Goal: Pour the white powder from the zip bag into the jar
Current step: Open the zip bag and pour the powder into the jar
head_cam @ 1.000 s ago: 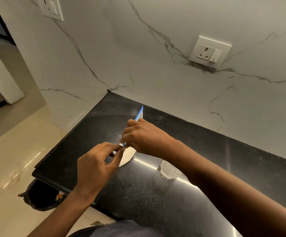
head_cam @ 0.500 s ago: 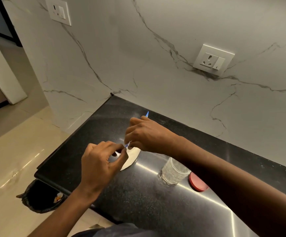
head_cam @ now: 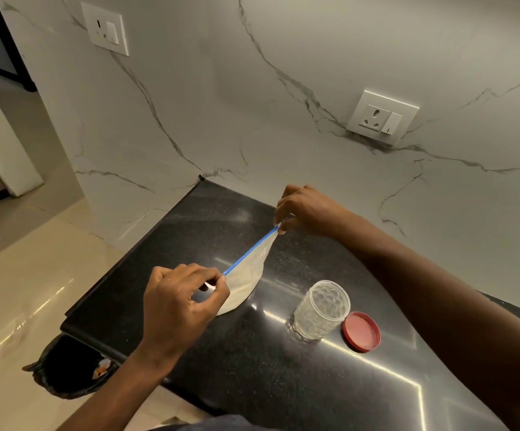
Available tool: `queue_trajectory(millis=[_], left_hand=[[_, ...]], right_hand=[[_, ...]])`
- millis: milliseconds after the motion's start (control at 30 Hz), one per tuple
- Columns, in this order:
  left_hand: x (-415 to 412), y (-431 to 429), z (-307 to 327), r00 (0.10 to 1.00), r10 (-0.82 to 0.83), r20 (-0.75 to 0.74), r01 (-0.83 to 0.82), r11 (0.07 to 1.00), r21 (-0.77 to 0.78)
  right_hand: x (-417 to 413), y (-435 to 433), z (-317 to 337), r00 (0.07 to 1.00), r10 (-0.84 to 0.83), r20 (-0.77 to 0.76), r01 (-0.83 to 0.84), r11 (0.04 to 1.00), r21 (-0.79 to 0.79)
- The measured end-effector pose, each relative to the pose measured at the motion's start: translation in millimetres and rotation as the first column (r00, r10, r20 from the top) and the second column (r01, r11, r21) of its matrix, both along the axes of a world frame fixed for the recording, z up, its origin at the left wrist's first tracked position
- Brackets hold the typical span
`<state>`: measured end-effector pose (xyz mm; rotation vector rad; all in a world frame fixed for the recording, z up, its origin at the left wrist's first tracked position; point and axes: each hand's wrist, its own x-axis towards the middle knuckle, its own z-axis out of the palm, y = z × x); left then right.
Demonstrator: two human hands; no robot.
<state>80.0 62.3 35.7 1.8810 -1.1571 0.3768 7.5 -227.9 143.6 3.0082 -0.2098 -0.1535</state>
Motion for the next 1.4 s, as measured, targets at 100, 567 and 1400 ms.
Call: queue_trajectory(millis=[100, 567, 1400], left_hand=[[3, 0, -1, 0.999, -0.016, -0.049, 0.017, 1.0, 0.012], [68, -76, 40, 0.482, -0.118, -0.868, 0.426, 0.898, 0.114], [76, -77, 39, 0.925, -0.115, -0.363, 0.227, 0.931, 0.286]], right_hand=[[-1, -2, -1, 0.998, -0.069, 0.0, 0.069, 0.996, 0.052], [-20, 113, -71, 0.54, -0.815, -0.209, 0.004, -0.246, 0.969], [-36, 116, -73, 0.45, -0.883, -0.131, 0.084, -0.104, 0.991]])
